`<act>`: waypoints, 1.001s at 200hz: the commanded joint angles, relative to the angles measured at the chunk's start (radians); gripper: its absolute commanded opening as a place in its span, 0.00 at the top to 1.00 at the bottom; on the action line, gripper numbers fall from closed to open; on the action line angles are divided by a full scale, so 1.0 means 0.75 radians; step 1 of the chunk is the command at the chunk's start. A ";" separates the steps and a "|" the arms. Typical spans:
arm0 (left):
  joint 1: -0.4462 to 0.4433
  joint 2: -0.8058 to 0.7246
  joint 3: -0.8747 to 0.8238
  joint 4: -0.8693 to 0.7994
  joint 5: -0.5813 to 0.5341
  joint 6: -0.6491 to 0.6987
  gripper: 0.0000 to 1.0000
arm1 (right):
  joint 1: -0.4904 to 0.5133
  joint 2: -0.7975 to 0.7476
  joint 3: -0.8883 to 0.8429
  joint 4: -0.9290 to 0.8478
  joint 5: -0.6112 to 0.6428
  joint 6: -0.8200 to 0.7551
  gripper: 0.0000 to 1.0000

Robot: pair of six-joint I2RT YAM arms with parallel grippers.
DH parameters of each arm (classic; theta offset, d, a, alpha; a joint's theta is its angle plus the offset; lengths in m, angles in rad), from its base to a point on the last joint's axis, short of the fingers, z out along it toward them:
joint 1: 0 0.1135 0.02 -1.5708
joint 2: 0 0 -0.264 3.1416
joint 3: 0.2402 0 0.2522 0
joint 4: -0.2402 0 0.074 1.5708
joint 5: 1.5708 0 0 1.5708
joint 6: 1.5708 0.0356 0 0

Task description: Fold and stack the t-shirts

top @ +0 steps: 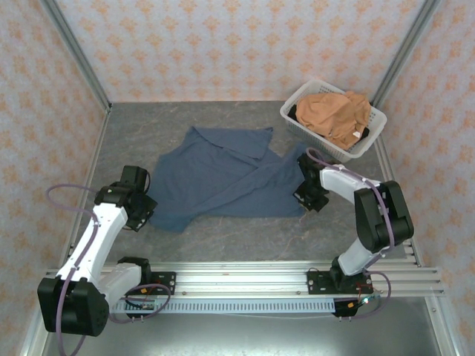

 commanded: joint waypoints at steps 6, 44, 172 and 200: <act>-0.012 -0.047 0.040 0.074 0.011 -0.007 1.00 | 0.047 -0.144 0.103 0.062 0.074 -0.037 1.00; -0.014 -0.132 0.278 0.117 -0.060 -0.003 1.00 | 0.058 -0.346 0.387 -0.019 0.088 -0.158 1.00; -0.011 0.130 1.575 -0.063 -0.348 0.191 1.00 | 0.107 -0.577 0.898 0.227 -0.464 -0.163 1.00; 0.059 0.371 1.683 -0.066 -0.285 0.239 1.00 | 0.146 -0.366 0.916 0.419 -0.520 -0.041 1.00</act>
